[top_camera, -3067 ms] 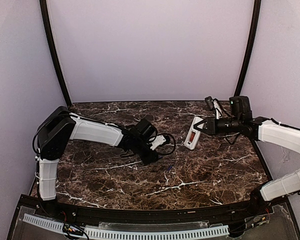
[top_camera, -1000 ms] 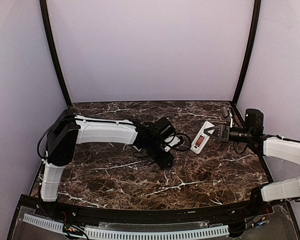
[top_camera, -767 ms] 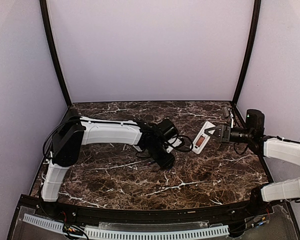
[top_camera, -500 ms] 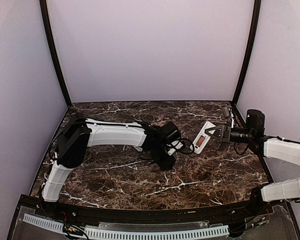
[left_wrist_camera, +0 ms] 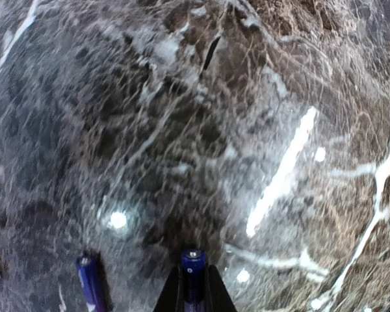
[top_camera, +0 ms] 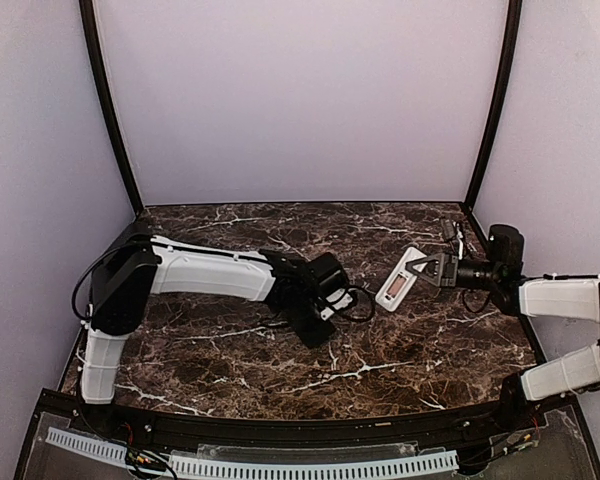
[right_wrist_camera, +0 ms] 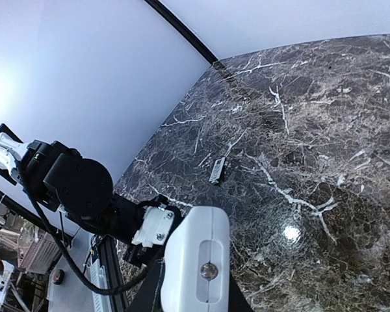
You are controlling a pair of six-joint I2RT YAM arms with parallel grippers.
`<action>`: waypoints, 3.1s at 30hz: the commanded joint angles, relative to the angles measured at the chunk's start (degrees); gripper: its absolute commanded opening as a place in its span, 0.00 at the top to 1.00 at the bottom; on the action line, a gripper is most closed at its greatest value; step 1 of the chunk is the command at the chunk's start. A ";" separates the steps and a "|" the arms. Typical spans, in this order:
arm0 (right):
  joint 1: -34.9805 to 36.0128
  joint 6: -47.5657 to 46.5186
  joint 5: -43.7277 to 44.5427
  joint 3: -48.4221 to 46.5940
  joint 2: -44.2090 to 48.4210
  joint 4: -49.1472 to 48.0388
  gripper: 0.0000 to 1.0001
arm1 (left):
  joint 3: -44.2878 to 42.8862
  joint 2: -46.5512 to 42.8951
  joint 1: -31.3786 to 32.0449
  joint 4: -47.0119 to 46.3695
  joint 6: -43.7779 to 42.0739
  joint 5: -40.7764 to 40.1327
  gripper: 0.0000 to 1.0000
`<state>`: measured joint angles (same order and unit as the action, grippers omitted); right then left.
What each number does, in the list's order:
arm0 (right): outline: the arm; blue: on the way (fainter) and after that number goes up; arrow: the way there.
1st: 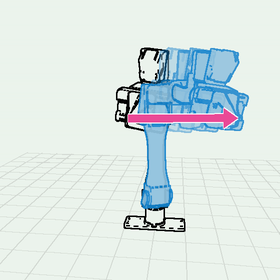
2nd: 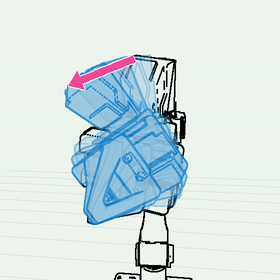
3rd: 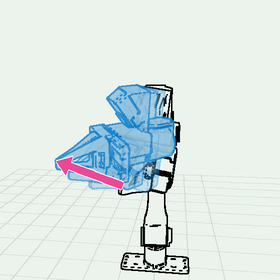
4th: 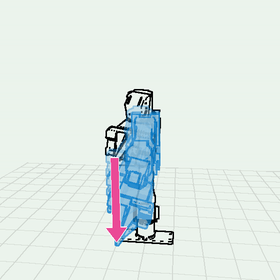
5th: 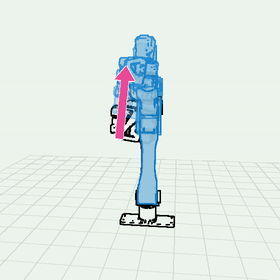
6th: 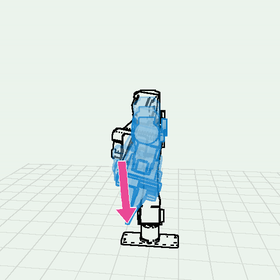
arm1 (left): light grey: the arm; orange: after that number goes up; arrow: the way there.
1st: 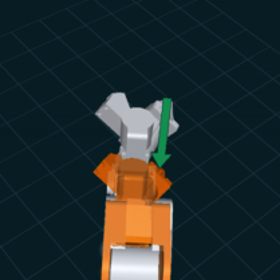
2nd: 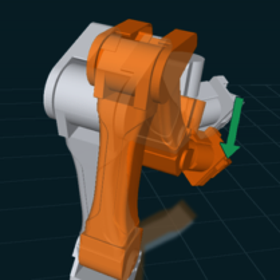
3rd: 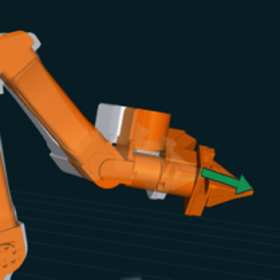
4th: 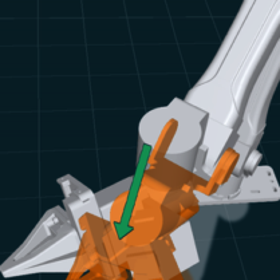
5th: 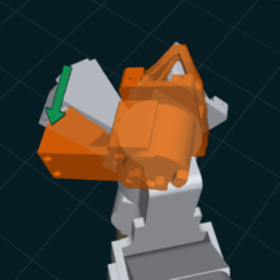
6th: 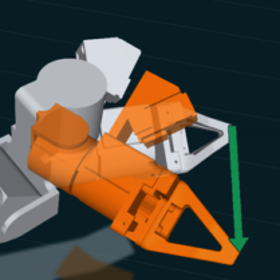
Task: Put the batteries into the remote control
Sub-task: Pick up the battery from the center of the board, then place the battery in the battery compartment.
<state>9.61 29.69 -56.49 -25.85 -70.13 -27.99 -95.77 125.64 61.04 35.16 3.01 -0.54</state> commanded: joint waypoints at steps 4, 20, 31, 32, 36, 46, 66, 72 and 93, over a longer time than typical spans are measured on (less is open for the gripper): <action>5.63 10.71 -1.89 0.14 -5.79 -17.77 1.00 | 22.81 -26.96 -1.15 -26.26 -0.65 -0.64 1.00; 18.85 23.92 6.32 -3.39 -17.46 -36.74 1.00 | 25.16 -31.71 0.83 -40.31 1.12 -0.91 1.00; 21.82 31.42 8.37 -4.56 -25.29 -47.77 1.00 | 24.93 -29.90 3.13 -40.34 -0.97 -2.57 1.00; 22.04 31.88 8.52 -4.72 -25.84 -48.75 1.00 | 24.93 -29.83 3.13 -40.23 -1.05 -2.69 1.00; 22.83 33.19 8.96 -5.45 -27.25 -51.61 1.00 | 24.86 -29.17 3.22 -39.98 -1.28 -3.73 1.00; 23.74 35.94 9.29 -5.99 -27.80 -54.66 1.00 | 25.72 -27.96 3.21 -42.54 -1.99 -5.52 1.00; 23.92 38.40 9.73 -6.32 -26.89 -59.47 1.00 | 30.02 -28.82 3.22 -47.43 -0.31 -7.18 0.99; 23.94 38.41 9.88 -6.61 -26.26 -60.07 1.00 | 30.42 -29.39 3.14 -46.52 1.19 -7.87 0.93; 23.81 36.44 9.07 -6.01 -25.54 -57.78 1.00 | 29.43 -32.45 2.80 -43.11 -0.11 -9.99 0.65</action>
<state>32.67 67.35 -46.30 -31.18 -97.27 -73.71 -66.89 96.47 64.25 -11.20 3.57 -9.08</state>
